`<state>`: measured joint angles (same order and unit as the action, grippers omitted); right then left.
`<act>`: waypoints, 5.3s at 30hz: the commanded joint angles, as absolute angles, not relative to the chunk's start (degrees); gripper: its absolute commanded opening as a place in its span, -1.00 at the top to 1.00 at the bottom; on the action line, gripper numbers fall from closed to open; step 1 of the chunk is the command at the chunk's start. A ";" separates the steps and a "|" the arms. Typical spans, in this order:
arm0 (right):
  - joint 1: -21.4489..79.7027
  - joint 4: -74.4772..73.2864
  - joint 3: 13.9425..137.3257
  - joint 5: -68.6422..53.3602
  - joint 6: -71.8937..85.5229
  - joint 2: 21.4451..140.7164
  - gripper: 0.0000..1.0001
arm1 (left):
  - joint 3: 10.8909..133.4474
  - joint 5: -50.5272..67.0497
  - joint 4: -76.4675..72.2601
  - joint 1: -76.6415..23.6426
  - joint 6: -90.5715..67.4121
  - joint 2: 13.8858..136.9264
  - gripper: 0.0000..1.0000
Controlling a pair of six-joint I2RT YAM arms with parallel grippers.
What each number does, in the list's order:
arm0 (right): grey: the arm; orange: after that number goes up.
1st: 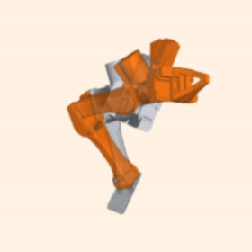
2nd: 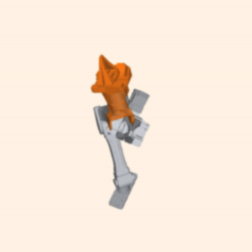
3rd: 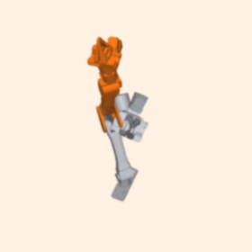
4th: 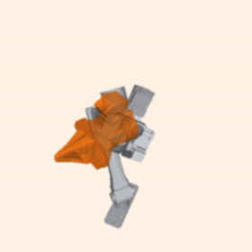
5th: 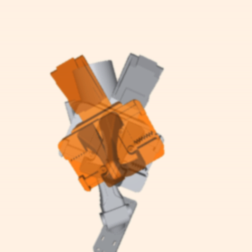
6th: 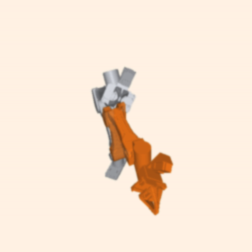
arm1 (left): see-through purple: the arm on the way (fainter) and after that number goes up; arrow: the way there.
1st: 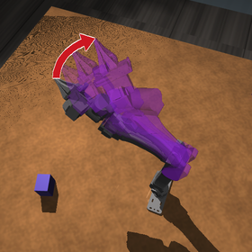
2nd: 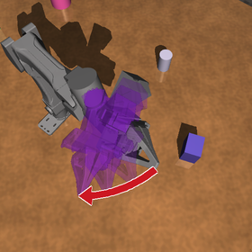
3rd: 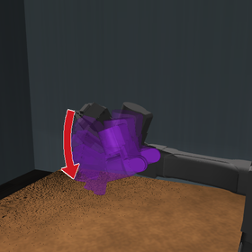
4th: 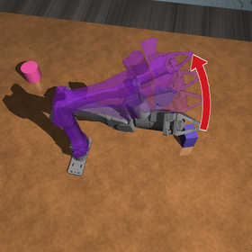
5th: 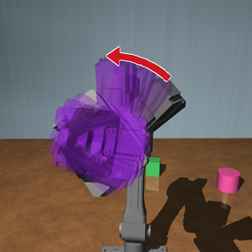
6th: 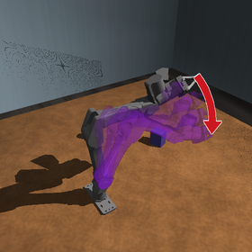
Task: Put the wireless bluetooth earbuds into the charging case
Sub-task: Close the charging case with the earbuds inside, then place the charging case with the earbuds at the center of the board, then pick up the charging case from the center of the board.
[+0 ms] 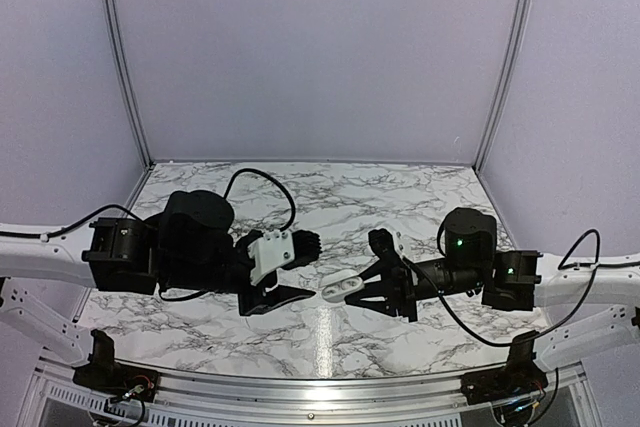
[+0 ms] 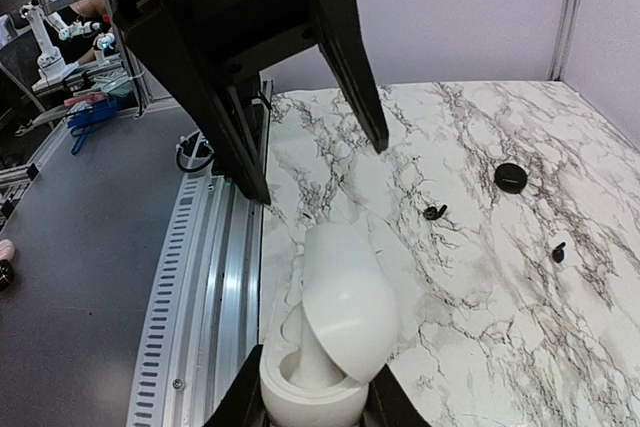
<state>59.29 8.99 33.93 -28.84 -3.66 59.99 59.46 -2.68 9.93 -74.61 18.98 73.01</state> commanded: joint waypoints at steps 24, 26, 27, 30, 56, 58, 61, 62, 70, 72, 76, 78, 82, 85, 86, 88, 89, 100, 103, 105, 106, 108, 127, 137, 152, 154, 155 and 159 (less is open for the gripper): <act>57.57 14.15 36.98 -33.89 -0.28 62.25 1.00 | 56.04 4.35 -0.79 -78.99 24.89 73.19 -0.53; 56.25 14.85 36.62 -34.82 1.82 62.08 1.00 | 55.90 2.76 -0.60 -80.14 26.34 73.29 -0.50; 55.58 15.37 36.46 -35.48 2.54 61.93 1.00 | 56.02 1.64 -0.22 -80.75 26.67 73.60 -0.49; 53.88 17.07 36.12 -37.17 4.44 61.74 1.00 | 57.03 -4.12 1.67 -82.52 28.71 75.70 -0.42; 53.70 21.05 36.57 -38.89 13.06 65.59 1.00 | 58.04 -18.41 0.62 -84.25 32.18 78.80 0.14; 53.66 20.82 36.48 -38.68 12.60 65.50 1.00 | 57.65 -18.44 0.62 -84.16 31.57 78.24 0.02; 53.69 20.04 36.45 -38.52 11.77 65.02 1.00 | 56.53 -19.01 0.53 -84.01 30.25 76.44 -0.27; 53.55 19.78 36.41 -37.95 11.78 64.64 1.00 | 55.79 -19.19 -0.97 -83.76 29.43 75.58 -0.36; 47.04 18.39 34.66 -28.94 13.34 66.16 1.00 | 44.46 -17.14 -14.92 -73.70 12.11 64.35 -0.98; 43.25 17.85 34.49 -26.64 14.46 68.13 1.00 | 42.65 -16.93 -16.99 -69.89 6.51 62.63 -0.98; 34.96 22.16 32.94 -26.08 18.95 73.09 1.00 | 41.11 -25.06 -17.31 -63.15 -5.65 62.56 -0.98; 31.49 24.02 33.28 -26.38 20.18 76.60 1.00 | 41.07 -25.46 -15.70 -59.72 -9.58 63.26 -0.98; 26.50 24.52 36.67 -29.47 20.50 86.59 1.00 | 41.55 -20.84 -11.32 -51.47 -15.31 64.60 -0.98; 23.38 24.34 39.63 -31.81 19.95 94.45 1.00 | 43.06 -15.87 -6.20 -43.56 -18.36 66.99 -0.98; 22.77 24.06 40.64 -32.66 19.60 96.36 1.00 | 43.66 -14.71 -4.32 -41.31 -19.18 68.25 -0.98; 21.83 23.72 42.56 -33.12 18.84 99.83 1.00 | 44.42 -12.34 -1.79 -37.22 -20.77 70.52 -0.98; 21.41 23.18 43.54 -33.25 18.40 101.27 1.00 | 44.31 -11.44 -1.35 -35.57 -21.23 71.31 -0.98; 17.77 18.95 49.66 -35.77 15.25 110.37 0.92 | 46.83 -5.20 -0.09 -24.19 -17.09 84.68 -0.98; 17.71 18.17 50.32 -35.48 14.47 110.78 0.81 | 48.45 -4.01 1.59 -23.37 -16.34 88.91 -0.98; 17.58 17.43 50.85 -35.12 14.02 110.96 0.64 | 49.16 -3.57 1.70 -23.38 -16.14 91.22 -0.98; 17.50 17.26 51.05 -34.93 13.90 110.78 0.56 | 49.40 -3.75 1.71 -23.37 -16.09 91.90 -0.98; 17.09 17.06 51.14 -34.49 13.64 110.26 0.43 | 49.92 -4.37 2.07 -23.37 -15.81 93.05 -0.98; 12.57 13.34 47.55 -29.06 11.08 99.39 -0.64 | 53.06 -3.59 3.69 -23.76 -14.94 98.46 -0.84; 12.56 13.89 45.70 -30.59 11.96 92.31 -0.70 | 55.08 -5.49 4.38 -26.89 -14.02 103.69 -0.70; 13.28 14.22 43.95 -33.40 11.70 89.87 -0.51 | 57.28 -7.73 5.36 -28.69 -13.63 107.14 -0.17; 14.00 14.47 43.86 -33.70 11.60 89.62 -0.50 | 57.17 -7.84 5.26 -28.84 -13.62 106.59 -0.13; 14.44 14.56 43.92 -33.70 11.62 89.52 -0.49 | 57.13 -7.89 5.26 -28.90 -13.62 106.27 -0.10; 16.65 14.73 44.42 -33.92 11.77 89.80 -0.47 | 56.33 -7.37 4.61 -29.07 -13.75 104.67 0.04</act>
